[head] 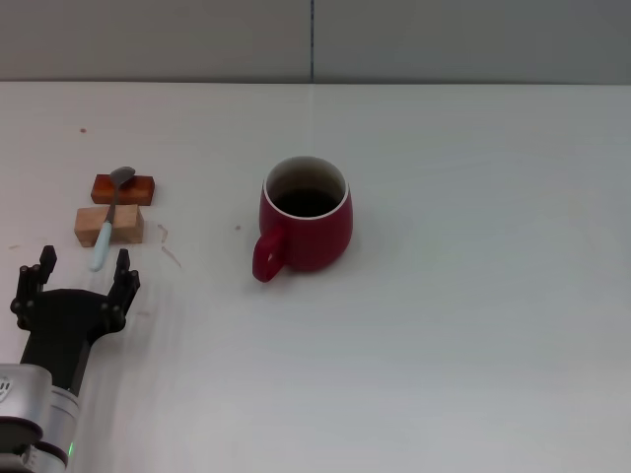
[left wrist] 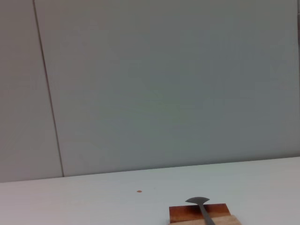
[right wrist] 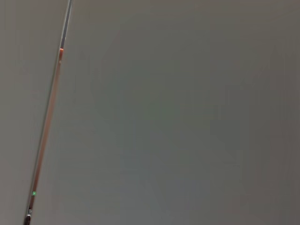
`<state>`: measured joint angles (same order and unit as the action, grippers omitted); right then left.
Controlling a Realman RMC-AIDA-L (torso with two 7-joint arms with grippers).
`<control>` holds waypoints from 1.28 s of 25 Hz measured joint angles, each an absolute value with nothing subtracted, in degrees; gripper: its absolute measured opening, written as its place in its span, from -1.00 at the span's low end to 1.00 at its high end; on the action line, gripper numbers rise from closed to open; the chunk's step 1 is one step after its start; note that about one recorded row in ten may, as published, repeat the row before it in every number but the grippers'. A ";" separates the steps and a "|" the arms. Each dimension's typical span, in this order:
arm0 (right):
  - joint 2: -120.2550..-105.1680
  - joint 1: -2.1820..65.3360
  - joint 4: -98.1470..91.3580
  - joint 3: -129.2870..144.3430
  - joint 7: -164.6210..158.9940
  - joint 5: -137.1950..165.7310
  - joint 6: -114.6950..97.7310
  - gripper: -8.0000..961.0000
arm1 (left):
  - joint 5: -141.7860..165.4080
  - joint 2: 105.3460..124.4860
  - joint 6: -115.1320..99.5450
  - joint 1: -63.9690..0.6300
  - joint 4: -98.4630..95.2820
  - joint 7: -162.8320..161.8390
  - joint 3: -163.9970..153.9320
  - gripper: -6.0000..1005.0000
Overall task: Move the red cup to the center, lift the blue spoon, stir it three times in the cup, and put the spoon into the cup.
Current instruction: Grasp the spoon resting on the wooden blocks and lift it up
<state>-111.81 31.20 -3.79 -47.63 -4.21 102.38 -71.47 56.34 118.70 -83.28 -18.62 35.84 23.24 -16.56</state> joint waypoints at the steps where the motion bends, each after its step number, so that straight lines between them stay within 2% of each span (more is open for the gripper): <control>1: -111.87 31.10 -3.81 -47.63 -4.21 102.36 -71.77 0.29 | 56.34 118.70 -82.95 -18.55 35.14 22.52 -16.56 0.45; 32: -112.17 29.92 -4.22 -47.63 -4.21 102.13 -73.74 0.29 | 57.95 118.83 -75.90 -22.03 31.53 21.01 -14.92 0.43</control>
<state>-112.17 29.92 -4.22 -47.63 -4.22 102.13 -73.74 57.95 118.83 -75.90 -22.03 31.53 21.01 -14.92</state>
